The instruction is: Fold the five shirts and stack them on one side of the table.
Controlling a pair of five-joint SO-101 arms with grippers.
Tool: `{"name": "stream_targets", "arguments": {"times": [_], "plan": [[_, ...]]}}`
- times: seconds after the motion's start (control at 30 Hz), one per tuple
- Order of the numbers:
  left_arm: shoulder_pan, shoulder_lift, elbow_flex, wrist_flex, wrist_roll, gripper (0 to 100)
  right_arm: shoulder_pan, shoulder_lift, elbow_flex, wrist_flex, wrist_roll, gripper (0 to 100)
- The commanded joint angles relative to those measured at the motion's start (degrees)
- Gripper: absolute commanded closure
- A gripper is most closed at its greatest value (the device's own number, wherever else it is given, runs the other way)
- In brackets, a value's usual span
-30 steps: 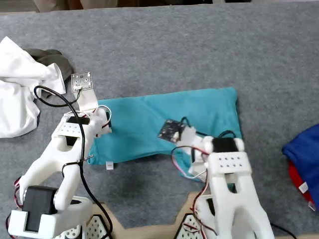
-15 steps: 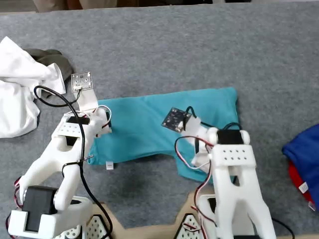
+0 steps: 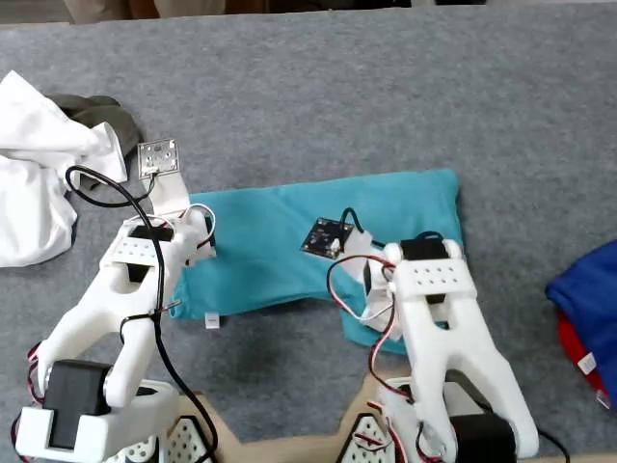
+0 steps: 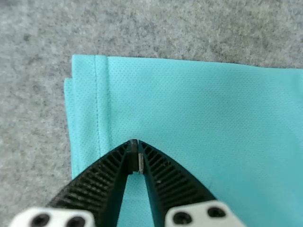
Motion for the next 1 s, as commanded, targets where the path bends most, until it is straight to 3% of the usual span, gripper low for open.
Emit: {"name": "stream_targets", "arguments": {"times": [0.0,0.07,0.47,0.7,0.97], "plan": [[-0.26,-0.04,-2.73,0.18,-0.44,98,-0.57,0.48,-2.95,-0.97,-0.7,94.1],[-0.26,-0.04,-2.73,0.09,-0.44,98,-0.66,0.31,-3.21,-0.62,-0.7,99.5],[-0.26,-0.04,-2.73,0.0,-0.44,98,-4.7,-1.89,-5.49,-0.44,-4.22,99.3],[-0.18,-0.04,-2.73,0.0,-0.44,98,-8.66,-1.54,-11.03,4.92,-6.95,99.3],[-0.18,-0.04,-2.73,0.0,-0.44,98,-10.15,-2.15,-7.78,6.24,-8.44,99.3]]}}
